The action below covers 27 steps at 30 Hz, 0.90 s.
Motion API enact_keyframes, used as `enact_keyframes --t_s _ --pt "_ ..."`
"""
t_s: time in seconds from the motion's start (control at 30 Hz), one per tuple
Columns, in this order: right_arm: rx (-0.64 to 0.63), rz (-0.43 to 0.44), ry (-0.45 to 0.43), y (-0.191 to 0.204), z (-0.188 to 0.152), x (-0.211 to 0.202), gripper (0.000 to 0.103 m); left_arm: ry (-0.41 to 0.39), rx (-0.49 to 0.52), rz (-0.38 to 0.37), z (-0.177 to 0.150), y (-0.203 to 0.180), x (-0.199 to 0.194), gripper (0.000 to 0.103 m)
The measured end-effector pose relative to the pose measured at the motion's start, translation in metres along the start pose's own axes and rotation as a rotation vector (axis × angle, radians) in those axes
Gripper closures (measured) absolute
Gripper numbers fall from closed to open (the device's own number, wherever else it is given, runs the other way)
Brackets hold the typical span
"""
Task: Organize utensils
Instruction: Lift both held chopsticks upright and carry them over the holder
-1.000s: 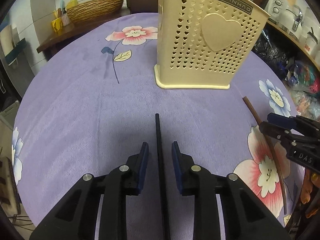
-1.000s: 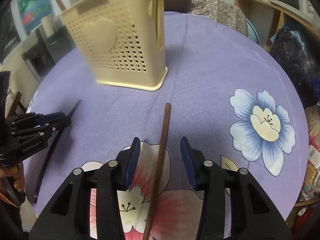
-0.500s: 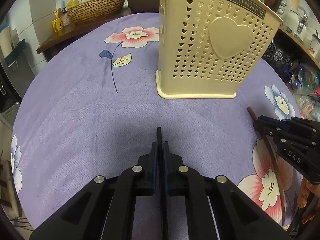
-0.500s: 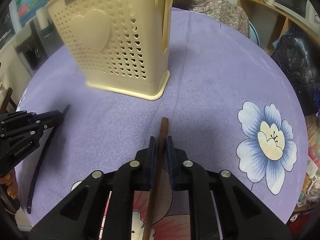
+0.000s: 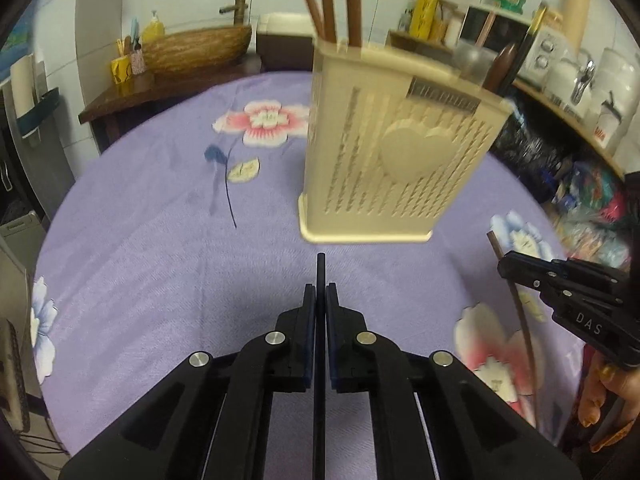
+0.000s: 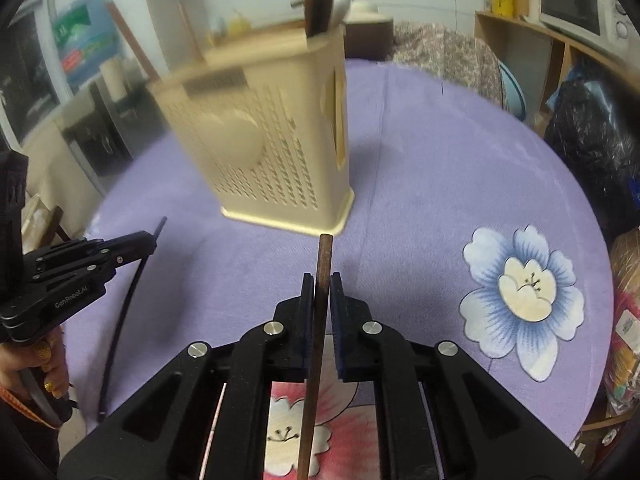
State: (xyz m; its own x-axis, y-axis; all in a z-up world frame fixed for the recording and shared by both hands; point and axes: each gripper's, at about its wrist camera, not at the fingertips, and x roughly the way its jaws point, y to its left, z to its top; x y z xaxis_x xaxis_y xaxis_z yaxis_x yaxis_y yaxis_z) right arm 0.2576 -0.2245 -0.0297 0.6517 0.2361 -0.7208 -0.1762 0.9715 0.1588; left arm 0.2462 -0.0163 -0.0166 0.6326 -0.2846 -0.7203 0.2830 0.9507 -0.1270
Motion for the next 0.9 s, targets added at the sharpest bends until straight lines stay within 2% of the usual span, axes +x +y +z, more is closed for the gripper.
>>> enact_keyframes --t_s 0.3,0.47,0.53,0.6,0.67,0.73,0.8,0.87,0.9 --pt "-0.022 0.067 -0.214 -0.001 0.007 -0.113 0.098 -0.248 0.014 -0.056 0.014 0.0 -0.104 0.097" --pt "-0.046 0.088 -0.264 0.002 0.005 -0.148 0.101 -0.307 0.028 -0.063 0.014 -0.008 -0.124 0.097" --pt "-0.065 0.088 -0.235 0.003 0.006 -0.143 0.101 -0.308 0.036 -0.059 0.013 -0.011 -0.124 0.097" --pt "-0.03 0.082 -0.232 -0.002 0.005 -0.13 0.1 -0.308 0.031 -0.063 0.013 -0.011 -0.124 0.097" --pt "-0.019 0.046 -0.198 -0.006 0.004 -0.111 0.092 -0.309 0.03 -0.061 0.014 -0.012 -0.123 0.097" --pt "0.0 0.034 -0.159 -0.008 -0.001 -0.09 0.051 -0.309 0.032 -0.064 0.012 -0.011 -0.125 0.097" --pt "0.002 0.006 -0.109 -0.01 -0.006 -0.063 0.05 -0.31 0.035 -0.065 0.012 -0.011 -0.126 0.097" --pt "0.002 -0.018 -0.047 -0.011 -0.01 -0.035 0.053 -0.313 0.039 -0.069 0.012 -0.013 -0.128 0.097" --pt "0.005 -0.014 -0.016 -0.013 -0.012 -0.022 0.062 -0.314 0.039 -0.07 0.012 -0.013 -0.128 0.097"
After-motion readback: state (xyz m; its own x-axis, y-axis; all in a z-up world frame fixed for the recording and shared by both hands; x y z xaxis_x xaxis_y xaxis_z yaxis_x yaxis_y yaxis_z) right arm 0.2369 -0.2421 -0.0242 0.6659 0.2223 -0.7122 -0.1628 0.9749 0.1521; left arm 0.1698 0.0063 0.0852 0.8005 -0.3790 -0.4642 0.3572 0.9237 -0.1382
